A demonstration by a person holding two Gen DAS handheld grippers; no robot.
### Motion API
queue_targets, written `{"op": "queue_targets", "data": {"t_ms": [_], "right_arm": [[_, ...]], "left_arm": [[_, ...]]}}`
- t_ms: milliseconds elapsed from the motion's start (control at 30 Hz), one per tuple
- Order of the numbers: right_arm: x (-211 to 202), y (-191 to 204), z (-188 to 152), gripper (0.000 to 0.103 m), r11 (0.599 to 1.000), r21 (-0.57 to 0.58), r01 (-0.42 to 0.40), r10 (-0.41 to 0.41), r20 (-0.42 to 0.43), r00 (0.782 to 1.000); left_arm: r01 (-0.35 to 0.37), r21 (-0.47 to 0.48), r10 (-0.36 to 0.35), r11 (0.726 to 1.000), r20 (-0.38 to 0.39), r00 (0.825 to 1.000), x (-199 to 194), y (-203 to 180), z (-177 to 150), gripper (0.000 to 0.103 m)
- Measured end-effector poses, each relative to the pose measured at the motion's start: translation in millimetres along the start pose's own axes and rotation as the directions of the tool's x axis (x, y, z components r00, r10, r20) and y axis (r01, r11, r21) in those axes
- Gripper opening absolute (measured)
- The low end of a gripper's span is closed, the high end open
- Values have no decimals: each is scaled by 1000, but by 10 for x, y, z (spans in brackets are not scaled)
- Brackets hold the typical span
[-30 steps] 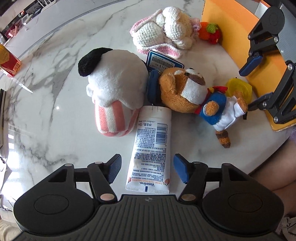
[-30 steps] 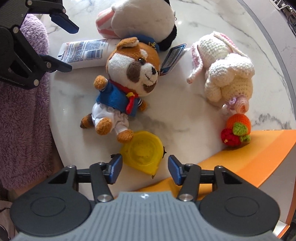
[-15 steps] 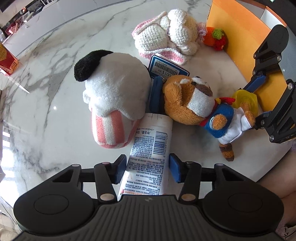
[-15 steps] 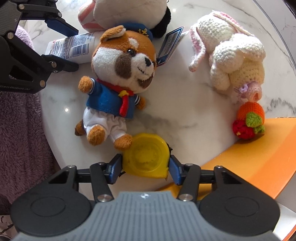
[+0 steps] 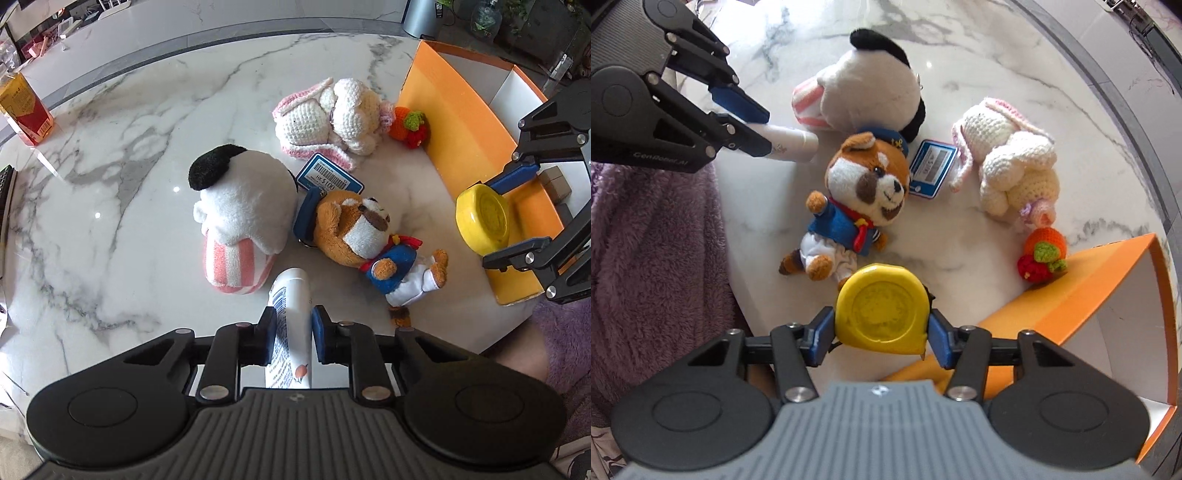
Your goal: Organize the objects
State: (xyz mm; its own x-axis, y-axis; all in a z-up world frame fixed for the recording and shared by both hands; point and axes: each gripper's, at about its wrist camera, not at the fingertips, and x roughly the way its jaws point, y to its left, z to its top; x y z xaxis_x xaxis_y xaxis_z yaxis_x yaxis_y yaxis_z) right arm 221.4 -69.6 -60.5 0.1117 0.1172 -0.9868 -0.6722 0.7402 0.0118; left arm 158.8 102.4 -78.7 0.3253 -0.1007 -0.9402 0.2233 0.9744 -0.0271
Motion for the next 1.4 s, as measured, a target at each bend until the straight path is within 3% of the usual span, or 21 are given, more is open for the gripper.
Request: {"op": "queue_targets", "data": {"t_ms": [200, 467, 667, 1000, 1400], "right_arm": [[-254, 102, -98, 56, 999, 16, 33, -33, 43, 999], [-649, -99, -436, 56, 992, 119, 43, -58, 129, 990], [-862, -416, -742, 56, 968, 245, 61, -100, 152, 983], [-391, -1001, -1143, 56, 897, 437, 65, -104, 67, 992], [369, -1529, -1208, 56, 769, 639, -26, 14, 24, 1000]], "left_arm": [[-16, -6, 16, 1000, -2, 1000, -84, -37, -30, 23], [-18, 26, 14, 1000, 136, 991, -637, -246, 84, 23], [19, 124, -46, 992, 210, 977, -892, -632, 326, 23], [105, 340, -183, 935, 207, 961, -741, -1503, 896, 23], [124, 430, -192, 894, 119, 974, -161, -1897, 1327, 23]]}}
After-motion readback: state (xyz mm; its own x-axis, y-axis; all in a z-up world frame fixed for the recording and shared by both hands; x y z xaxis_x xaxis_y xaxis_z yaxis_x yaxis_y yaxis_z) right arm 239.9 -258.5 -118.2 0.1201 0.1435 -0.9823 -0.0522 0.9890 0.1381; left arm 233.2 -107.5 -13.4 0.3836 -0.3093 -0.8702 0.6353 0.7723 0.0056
